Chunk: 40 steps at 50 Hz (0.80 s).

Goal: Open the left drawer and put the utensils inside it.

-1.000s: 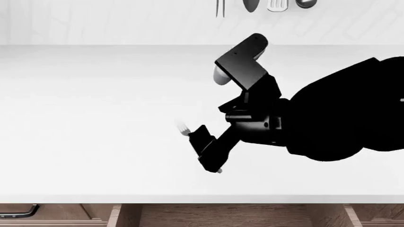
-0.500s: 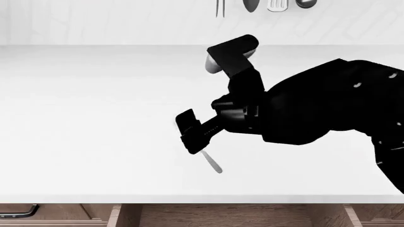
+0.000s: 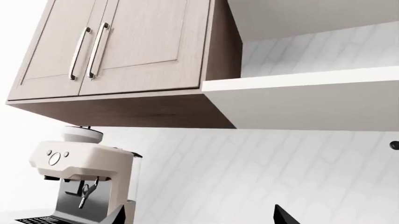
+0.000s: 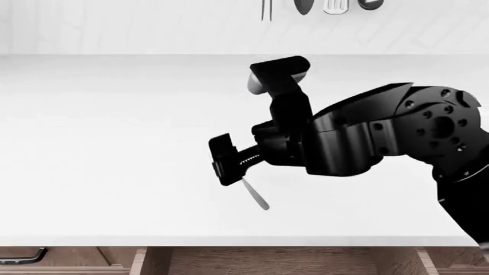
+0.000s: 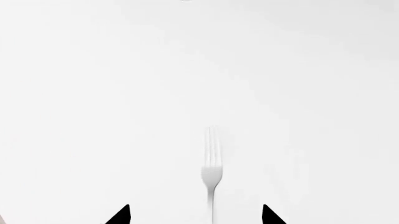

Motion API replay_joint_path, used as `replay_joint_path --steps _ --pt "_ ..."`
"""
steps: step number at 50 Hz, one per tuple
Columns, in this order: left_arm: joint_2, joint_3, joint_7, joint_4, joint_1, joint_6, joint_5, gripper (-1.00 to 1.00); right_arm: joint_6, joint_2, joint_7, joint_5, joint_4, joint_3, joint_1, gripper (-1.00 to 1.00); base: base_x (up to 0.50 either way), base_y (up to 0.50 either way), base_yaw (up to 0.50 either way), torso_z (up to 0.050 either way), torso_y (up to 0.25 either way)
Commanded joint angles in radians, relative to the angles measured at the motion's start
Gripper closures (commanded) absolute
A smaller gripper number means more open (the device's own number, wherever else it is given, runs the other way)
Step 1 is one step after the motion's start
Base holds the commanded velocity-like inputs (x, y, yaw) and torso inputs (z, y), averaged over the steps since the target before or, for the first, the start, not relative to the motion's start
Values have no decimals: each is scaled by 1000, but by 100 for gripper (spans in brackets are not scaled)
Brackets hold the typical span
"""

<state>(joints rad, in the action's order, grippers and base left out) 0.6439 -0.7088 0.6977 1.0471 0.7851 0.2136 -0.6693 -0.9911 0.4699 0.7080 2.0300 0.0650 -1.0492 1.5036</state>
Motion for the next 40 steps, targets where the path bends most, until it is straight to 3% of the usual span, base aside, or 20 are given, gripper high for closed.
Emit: replay_joint_path --steps 1,40 --pt "-10 -4 -9 0 0 2 -2 -100 32 -14 22 10 32 -4 -19 -100 0 0 0 0 0" --pt "-10 -2 -9 0 0 2 0 -100 55 -57 -31 -67 130 -57 -69 -100 0 0 0 0 0"
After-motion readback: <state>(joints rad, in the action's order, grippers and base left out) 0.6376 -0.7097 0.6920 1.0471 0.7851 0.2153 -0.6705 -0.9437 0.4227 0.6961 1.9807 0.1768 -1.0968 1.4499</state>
